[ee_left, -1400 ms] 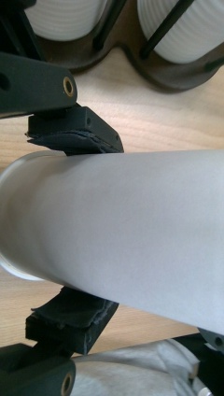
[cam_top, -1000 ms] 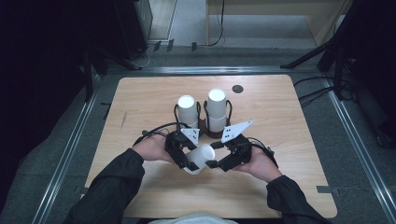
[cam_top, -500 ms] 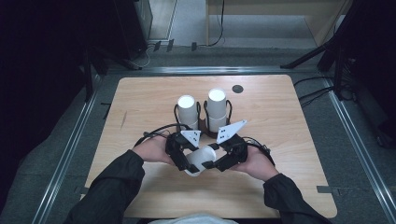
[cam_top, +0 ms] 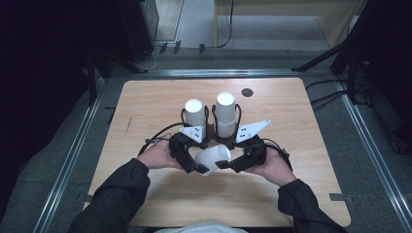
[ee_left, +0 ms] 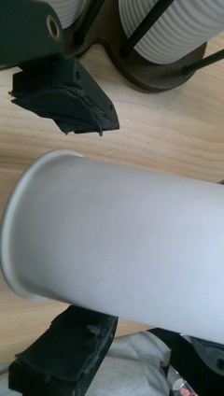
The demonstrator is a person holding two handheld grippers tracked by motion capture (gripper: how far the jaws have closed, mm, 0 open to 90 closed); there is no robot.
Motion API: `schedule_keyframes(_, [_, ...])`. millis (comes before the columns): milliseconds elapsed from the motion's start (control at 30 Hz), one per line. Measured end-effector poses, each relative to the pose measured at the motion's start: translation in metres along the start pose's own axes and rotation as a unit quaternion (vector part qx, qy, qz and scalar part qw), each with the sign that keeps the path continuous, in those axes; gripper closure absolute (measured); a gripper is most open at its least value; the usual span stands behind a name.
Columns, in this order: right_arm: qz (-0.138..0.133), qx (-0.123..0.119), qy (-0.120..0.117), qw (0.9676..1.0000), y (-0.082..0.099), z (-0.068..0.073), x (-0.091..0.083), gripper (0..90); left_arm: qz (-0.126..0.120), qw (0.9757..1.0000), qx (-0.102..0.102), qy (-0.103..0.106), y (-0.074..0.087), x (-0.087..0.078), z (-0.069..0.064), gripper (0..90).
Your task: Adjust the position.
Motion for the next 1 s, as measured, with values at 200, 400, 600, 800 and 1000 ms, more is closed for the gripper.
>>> schedule_keyframes(200, [-0.021,0.009,-0.005,0.9997,-0.01,-0.001,-0.009,34.2,-0.053,0.9985,-0.006,0.007,-0.005,-0.005,-0.004,9.2])
schedule_keyframes(400, [-0.041,0.016,-0.017,0.9989,-0.021,0.0,-0.014,34.2,-0.092,0.9957,0.0,0.005,-0.009,-0.006,-0.01,12.7])
schedule_keyframes(600, [-0.057,0.026,-0.029,0.9976,-0.026,0.0,-0.019,34.2,-0.12,0.9928,-0.001,0.001,-0.008,-0.014,-0.013,12.7])
schedule_keyframes(800, [-0.061,0.036,-0.034,0.9969,-0.027,-0.001,-0.021,34.4,-0.141,0.9899,0.013,-0.008,-0.01,-0.021,-0.017,18.9])
schedule_keyframes(1000, [-0.053,0.032,-0.032,0.9975,-0.025,0.0,-0.019,34.5,-0.125,0.9921,0.011,-0.004,-0.007,-0.019,-0.016,22.4])
Point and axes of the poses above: each handheld gripper's, and its own axes: x roughly forward along the jaws, y roughly out of its underside, z roughly to its left, the point moved 10 cm from there along x, roughly forward along the jaws, and after that the axes turned 15 degrees about y, right-handed, at the moved point
